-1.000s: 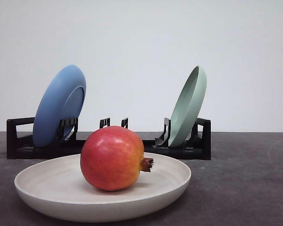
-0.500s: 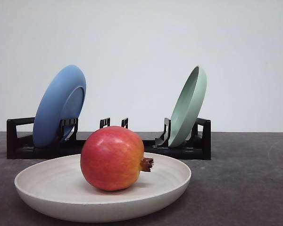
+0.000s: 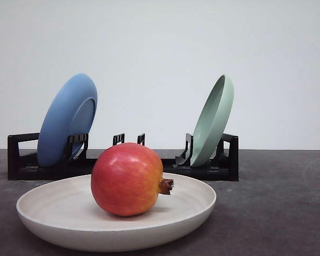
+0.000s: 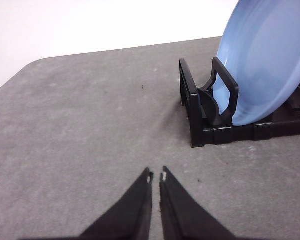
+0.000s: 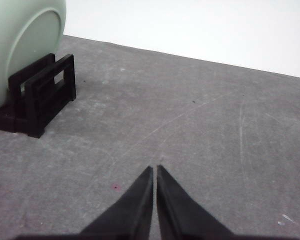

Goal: Place pomegranate in white plate

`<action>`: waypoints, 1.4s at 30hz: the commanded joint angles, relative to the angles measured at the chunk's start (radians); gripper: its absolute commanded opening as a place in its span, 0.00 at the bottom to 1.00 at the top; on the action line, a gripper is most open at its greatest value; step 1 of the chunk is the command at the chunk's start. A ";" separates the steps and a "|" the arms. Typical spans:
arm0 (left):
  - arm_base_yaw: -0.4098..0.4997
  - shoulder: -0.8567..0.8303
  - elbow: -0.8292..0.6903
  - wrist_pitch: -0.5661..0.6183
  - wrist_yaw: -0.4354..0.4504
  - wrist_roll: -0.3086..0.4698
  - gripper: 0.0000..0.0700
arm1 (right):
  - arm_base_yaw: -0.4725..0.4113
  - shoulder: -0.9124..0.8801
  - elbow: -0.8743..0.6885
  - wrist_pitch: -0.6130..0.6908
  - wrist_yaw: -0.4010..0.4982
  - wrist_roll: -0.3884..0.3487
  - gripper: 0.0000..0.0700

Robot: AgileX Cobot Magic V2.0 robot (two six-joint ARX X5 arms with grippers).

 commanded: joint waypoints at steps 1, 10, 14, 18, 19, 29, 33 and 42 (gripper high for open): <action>0.003 0.000 -0.009 0.000 -0.001 -0.003 0.01 | -0.002 -0.002 -0.006 -0.004 0.000 0.005 0.01; 0.003 0.000 -0.009 0.000 -0.001 -0.003 0.01 | -0.001 -0.002 -0.006 0.006 0.000 0.006 0.01; 0.003 0.000 -0.009 0.000 -0.001 -0.003 0.01 | -0.001 -0.002 -0.006 0.006 0.000 0.006 0.01; 0.003 0.000 -0.009 0.000 -0.001 -0.003 0.01 | -0.001 -0.002 -0.006 0.006 0.000 0.006 0.01; 0.003 0.000 -0.009 0.000 -0.001 -0.003 0.01 | -0.001 -0.002 -0.006 0.006 0.000 0.006 0.01; 0.003 0.000 -0.009 0.000 -0.001 -0.003 0.01 | -0.001 -0.002 -0.006 0.006 0.000 0.006 0.01; 0.003 0.000 -0.009 0.000 -0.001 -0.003 0.01 | -0.001 -0.002 -0.006 0.006 0.000 0.006 0.01; 0.003 0.000 -0.009 0.000 -0.001 -0.003 0.01 | -0.001 -0.002 -0.006 0.006 0.000 0.006 0.01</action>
